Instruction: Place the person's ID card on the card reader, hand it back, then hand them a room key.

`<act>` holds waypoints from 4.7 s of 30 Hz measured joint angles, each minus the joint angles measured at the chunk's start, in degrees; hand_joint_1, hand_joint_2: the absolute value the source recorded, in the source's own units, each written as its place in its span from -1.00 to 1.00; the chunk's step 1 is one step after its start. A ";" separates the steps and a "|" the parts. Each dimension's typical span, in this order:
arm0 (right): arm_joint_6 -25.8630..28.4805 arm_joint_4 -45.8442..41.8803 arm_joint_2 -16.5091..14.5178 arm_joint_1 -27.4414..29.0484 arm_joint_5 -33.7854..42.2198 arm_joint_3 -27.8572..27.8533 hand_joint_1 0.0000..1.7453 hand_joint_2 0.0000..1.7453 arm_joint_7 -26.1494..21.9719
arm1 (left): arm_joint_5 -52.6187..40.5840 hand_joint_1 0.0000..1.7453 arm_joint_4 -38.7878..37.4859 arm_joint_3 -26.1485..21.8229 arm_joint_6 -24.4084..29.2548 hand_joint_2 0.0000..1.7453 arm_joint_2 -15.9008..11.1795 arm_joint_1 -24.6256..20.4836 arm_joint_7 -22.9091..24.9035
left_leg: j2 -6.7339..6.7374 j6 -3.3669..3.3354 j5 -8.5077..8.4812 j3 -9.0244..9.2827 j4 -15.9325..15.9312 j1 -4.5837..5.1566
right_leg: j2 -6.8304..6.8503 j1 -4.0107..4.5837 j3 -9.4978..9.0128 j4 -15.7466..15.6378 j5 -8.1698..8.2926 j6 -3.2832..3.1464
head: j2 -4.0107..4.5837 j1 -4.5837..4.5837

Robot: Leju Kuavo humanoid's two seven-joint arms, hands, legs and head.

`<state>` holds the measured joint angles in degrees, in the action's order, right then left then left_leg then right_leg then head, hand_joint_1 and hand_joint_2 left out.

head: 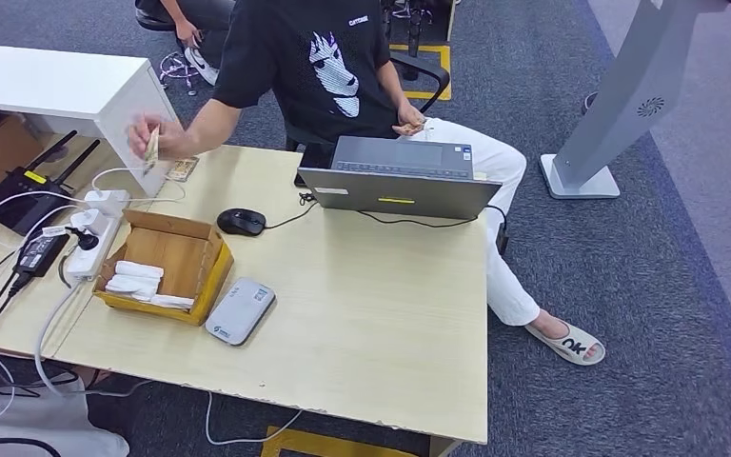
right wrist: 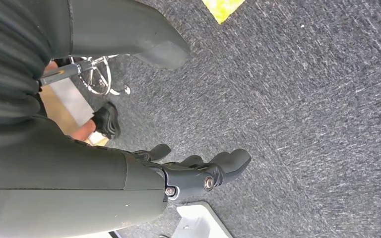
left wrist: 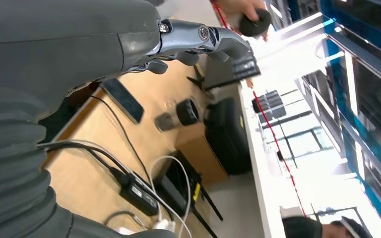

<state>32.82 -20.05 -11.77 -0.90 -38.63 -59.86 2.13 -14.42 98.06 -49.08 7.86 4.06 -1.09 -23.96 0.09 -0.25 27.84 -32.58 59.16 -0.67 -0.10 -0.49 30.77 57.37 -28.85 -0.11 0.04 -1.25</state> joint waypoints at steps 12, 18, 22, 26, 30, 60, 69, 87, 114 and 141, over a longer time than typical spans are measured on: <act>-1.58 0.24 -0.04 -0.15 -5.70 -1.78 -1.00 1.00 1.85 | -13.99 -1.00 -2.03 16.51 0.15 1.00 -5.94 -8.03 8.76 | 0.03 0.00 -0.02 -0.02 0.01 0.00 | -0.04 0.00 -0.01 0.00 0.07 -0.03 | 0.00 0.01; -2.55 0.43 0.00 -0.42 -8.56 -2.24 -1.00 1.00 2.42 | -21.42 -1.00 -5.31 24.20 0.61 1.00 -7.57 -12.59 12.39 | 0.07 -0.03 -0.06 -0.03 0.02 0.00 | -0.08 0.00 -0.03 0.00 0.08 -0.03 | 0.00 -0.01; -3.33 0.69 0.20 -0.59 -10.74 -2.42 -1.00 1.00 2.75 | -26.40 0.50 -7.70 29.52 1.06 1.00 -8.66 -15.38 14.91 | 0.09 -0.03 -0.06 -0.04 0.03 0.00 | -0.10 0.00 -0.02 0.00 0.10 0.00 | 0.00 -0.01; -4.27 1.00 0.63 -0.66 -13.38 -2.54 -1.00 1.00 2.86 | -31.22 1.00 -9.64 35.18 1.25 1.00 -10.02 -17.76 17.61 | 0.09 -0.03 -0.06 -0.07 0.03 0.00 | -0.12 0.00 0.00 0.00 0.13 0.02 | 0.00 0.00; -5.41 1.40 1.19 -0.69 -16.42 -2.55 -1.00 1.00 2.93 | -35.70 1.00 -11.32 40.54 1.34 1.00 -11.60 -19.63 20.13 | 0.14 -0.03 -0.07 -0.08 0.03 0.00 | -0.16 0.00 0.03 0.00 0.16 -0.01 | 0.01 -0.01; -8.87 2.70 2.59 -0.72 -25.61 -5.33 -1.00 1.00 3.23 | -37.02 1.00 -12.91 58.56 -13.33 1.00 -20.56 -21.44 25.55 | 0.13 -0.04 -0.07 -0.14 0.03 0.00 | -0.16 0.00 0.07 0.02 0.17 0.00 | 0.00 0.01; -9.72 2.70 2.59 -0.72 -27.07 -6.80 -1.00 1.00 2.94 | -34.01 1.00 -11.18 67.83 -16.50 1.00 -25.20 -21.15 25.62 | 0.13 -0.04 -0.08 -0.16 0.03 0.01 | -0.16 0.00 0.07 0.02 0.17 0.00 | 0.00 0.00; -10.14 2.72 2.58 -0.86 -28.95 -8.50 -1.00 1.00 3.32 | -33.35 1.00 -13.86 75.74 -17.76 1.00 -30.78 -17.81 25.99 | 0.12 -0.04 -0.07 -0.20 0.02 0.00 | -0.16 0.00 0.10 0.02 0.16 -0.01 | 0.01 0.00; -10.86 2.79 2.55 -0.99 -30.71 -9.21 -1.00 1.00 3.29 | -36.95 1.00 -19.47 78.18 -17.80 1.00 -33.27 -16.61 28.08 | 0.12 -0.04 -0.07 -0.20 0.02 0.00 | -0.15 0.00 0.10 0.02 0.16 -0.01 | 0.00 0.01; -11.01 2.81 2.19 -0.98 -33.92 -10.97 -1.00 1.00 3.25 | -41.78 1.00 -27.77 79.26 -11.21 1.00 -28.27 -16.61 25.45 | -0.05 -0.08 -0.16 0.01 0.00 0.03 | 0.10 -0.01 -0.22 0.02 0.18 0.06 | 0.00 0.00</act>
<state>21.81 -17.25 -9.58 -1.88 -72.54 -70.83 5.38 -56.20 70.29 30.18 -3.35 -24.21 -17.71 1.49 0.04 -0.33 27.68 -32.57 59.16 -0.64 0.00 -0.50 30.56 57.39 -28.68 -0.05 0.04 -1.25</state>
